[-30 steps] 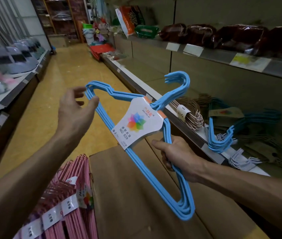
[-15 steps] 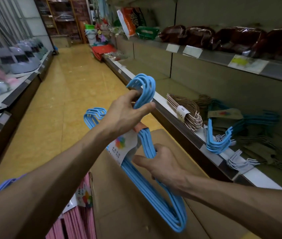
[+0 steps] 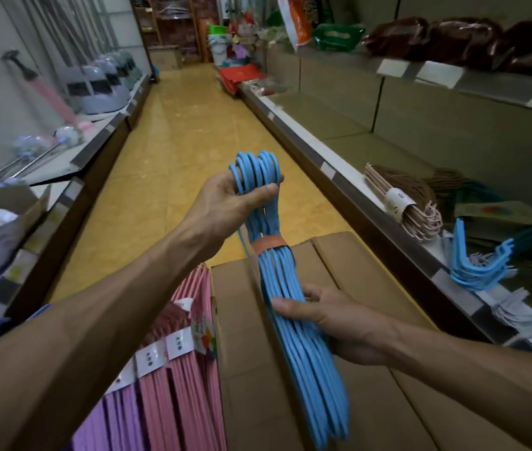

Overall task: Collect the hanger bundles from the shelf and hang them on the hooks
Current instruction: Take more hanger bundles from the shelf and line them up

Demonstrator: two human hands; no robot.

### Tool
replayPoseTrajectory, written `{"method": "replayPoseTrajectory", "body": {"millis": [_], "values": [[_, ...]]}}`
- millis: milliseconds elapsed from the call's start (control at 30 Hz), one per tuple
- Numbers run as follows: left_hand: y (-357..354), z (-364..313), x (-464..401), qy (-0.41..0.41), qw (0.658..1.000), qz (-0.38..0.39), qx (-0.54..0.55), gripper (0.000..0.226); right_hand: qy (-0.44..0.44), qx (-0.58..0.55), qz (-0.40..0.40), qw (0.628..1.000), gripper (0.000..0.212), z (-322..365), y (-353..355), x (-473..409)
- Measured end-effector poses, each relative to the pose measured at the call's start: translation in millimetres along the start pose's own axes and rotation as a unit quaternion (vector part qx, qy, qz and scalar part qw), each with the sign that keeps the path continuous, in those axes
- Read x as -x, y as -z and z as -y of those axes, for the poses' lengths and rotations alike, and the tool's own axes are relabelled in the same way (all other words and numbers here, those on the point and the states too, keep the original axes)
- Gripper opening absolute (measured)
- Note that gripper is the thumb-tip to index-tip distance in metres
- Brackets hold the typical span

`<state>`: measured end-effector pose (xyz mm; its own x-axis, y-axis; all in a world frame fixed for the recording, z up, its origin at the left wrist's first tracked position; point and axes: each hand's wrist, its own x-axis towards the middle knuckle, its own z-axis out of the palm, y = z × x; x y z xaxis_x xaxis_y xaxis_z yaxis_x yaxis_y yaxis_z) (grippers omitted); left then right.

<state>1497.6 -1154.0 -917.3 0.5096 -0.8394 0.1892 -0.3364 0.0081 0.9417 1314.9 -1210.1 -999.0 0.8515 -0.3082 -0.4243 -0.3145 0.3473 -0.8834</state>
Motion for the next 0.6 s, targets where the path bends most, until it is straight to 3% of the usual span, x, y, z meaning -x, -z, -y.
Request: {"method": "replayPoseTrajectory", "body": {"millis": [133,233,333,467,600], "values": [[11.6,16.7,8.3,0.028,0.999,0.018,-0.031,0.03,-0.073,-0.064,0.114,0.989,0.034,-13.1,0.6,-27.0],[19.3,25.9,12.1,0.044,0.998,0.014,-0.046,0.029,-0.068,-0.08,0.155,0.982,0.03,-22.9,-5.9,-42.7],[33.9,33.7,13.4,0.074,0.997,0.008,-0.02,0.031,-0.035,-0.055,0.156,0.986,0.027,-29.3,-16.5,-53.9],[52.2,40.2,17.1,0.173,0.985,0.017,0.019,0.04,-0.008,-0.013,0.148,0.989,0.03,-45.3,-25.2,-69.5],[77.6,59.9,24.0,0.238,0.962,0.011,-0.138,0.075,-0.002,0.035,0.107,0.994,0.025,-74.4,-32.7,-87.8]]}}
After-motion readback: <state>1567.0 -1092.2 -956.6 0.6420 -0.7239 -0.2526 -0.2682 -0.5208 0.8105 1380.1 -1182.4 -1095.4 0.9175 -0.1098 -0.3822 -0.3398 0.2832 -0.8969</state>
